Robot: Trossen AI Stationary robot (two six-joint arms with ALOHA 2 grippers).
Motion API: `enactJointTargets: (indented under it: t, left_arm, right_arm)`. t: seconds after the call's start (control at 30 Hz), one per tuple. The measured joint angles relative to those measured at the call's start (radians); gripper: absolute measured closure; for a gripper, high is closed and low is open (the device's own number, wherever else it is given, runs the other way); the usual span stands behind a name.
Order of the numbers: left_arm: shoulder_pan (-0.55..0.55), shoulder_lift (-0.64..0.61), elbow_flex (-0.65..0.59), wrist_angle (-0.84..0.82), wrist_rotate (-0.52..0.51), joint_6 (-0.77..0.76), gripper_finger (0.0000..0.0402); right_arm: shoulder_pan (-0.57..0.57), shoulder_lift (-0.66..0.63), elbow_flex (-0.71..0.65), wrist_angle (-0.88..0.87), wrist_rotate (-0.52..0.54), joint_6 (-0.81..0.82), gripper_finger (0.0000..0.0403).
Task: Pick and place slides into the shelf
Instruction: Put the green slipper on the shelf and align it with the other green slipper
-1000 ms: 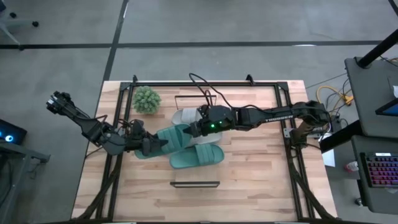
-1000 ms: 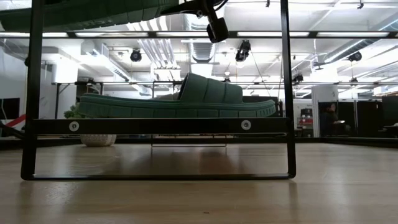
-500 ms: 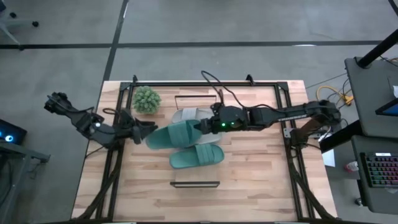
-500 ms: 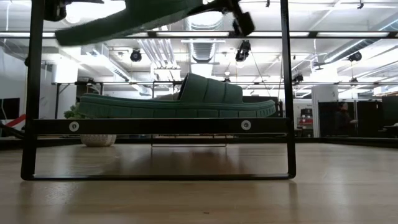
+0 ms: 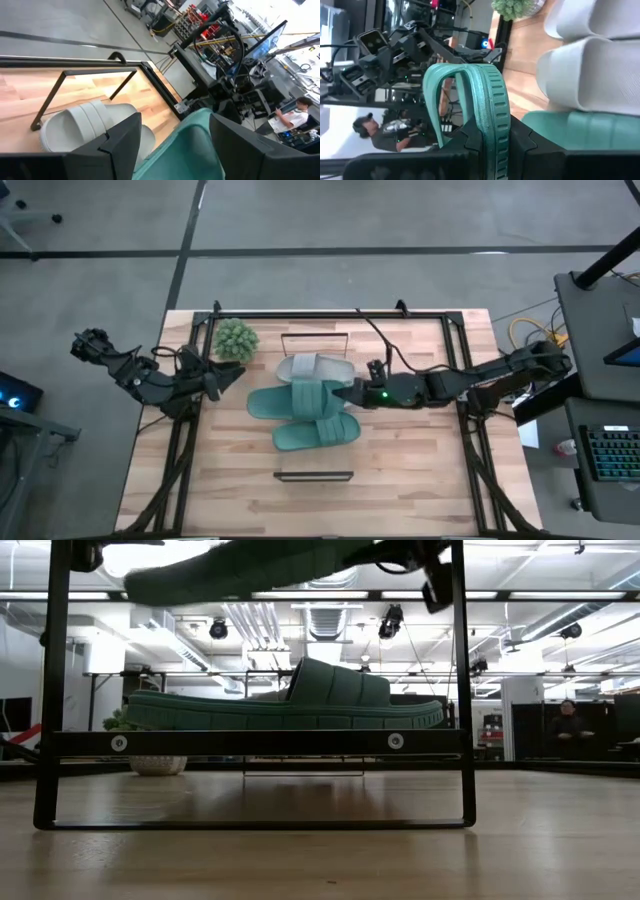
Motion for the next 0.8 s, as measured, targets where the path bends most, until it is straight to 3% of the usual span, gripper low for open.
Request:
enactJointTargets:
  t: [0.8]
  left_arm:
    - [0.006,0.003,-0.001,0.000,-0.004,0.000,0.0182]
  right_arm:
    - [0.202,0.058,-0.096,0.015,0.166,0.290,0.0370]
